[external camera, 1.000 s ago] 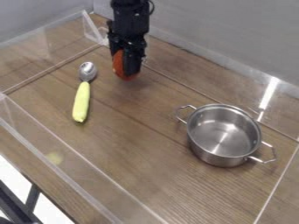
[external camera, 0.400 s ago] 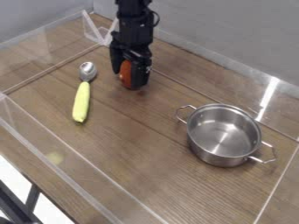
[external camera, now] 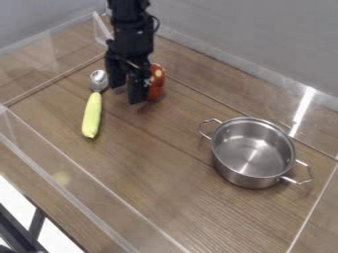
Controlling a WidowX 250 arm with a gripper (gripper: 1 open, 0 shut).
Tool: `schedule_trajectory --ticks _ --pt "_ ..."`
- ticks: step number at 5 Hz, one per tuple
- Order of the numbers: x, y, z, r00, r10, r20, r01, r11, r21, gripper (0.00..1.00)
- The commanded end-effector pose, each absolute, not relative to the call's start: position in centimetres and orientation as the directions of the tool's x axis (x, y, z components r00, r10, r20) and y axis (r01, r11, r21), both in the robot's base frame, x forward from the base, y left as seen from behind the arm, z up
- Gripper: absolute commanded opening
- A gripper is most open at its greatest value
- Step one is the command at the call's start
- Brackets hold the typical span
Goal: Remove the green spoon from inside the silver pot and place it on the table
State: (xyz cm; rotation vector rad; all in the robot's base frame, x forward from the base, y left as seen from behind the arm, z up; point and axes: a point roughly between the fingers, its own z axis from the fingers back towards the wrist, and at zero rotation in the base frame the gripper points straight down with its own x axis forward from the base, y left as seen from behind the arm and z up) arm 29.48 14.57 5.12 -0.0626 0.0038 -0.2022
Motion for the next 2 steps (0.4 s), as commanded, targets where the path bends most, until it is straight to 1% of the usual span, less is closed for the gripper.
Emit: schedule_trajectory --ticks 1,2 --pt "29.5 14.1 8.7 0.978 -0.193 0.077 0.196 0.980 -0.022 1.00" --pt "29.4 12.8 9.5 0.978 -0.186 0.095 0.189 0.982 -0.025 1.00"
